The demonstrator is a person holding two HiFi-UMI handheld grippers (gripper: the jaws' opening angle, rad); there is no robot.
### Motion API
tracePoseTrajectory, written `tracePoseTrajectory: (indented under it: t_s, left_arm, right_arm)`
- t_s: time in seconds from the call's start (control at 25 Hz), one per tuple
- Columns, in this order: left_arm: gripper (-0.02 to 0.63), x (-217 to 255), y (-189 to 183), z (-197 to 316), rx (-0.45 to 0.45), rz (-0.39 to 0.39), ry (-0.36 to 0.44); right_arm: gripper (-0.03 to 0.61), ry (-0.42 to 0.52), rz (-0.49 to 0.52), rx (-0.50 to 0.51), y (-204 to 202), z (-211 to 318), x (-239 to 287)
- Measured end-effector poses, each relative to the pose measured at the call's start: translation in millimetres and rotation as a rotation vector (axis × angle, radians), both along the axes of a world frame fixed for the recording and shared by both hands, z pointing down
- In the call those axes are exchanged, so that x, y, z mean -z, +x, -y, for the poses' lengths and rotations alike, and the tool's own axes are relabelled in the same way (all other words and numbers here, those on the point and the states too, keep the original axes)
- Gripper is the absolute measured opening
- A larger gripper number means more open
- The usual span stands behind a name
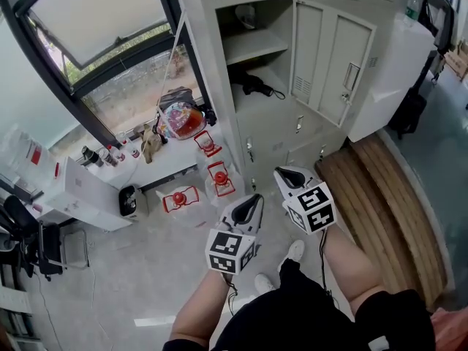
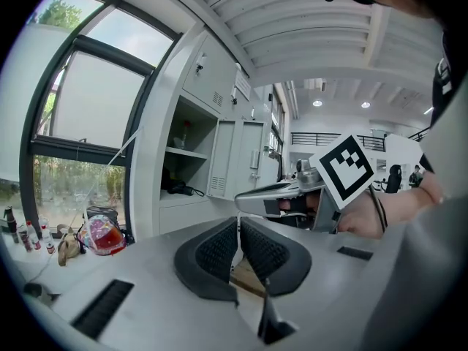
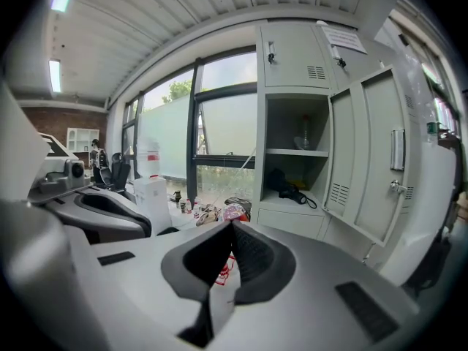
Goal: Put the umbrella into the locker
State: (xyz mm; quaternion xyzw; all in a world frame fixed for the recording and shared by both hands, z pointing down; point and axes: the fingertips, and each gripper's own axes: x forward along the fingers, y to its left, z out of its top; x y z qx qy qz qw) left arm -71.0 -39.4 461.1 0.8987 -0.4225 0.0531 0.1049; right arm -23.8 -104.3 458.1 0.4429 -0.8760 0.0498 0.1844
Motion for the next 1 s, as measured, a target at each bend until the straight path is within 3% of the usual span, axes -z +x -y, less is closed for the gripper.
tracePoseTrajectory:
  t_s: [0.36, 1.0]
  left_arm:
    - [0.020, 11.6, 5.2, -15.8, 0.008, -0.011, 0.031]
    - [0.020, 14.6, 1.1, -12.4, 0.014, -0.021, 0.035]
  right_arm:
    - [0.055, 0.018, 0.007, 0.000, 9.8, -30.8, 10.2]
    - [0.054, 0.013, 0.021, 0.012, 5.9, -33.4, 15.0]
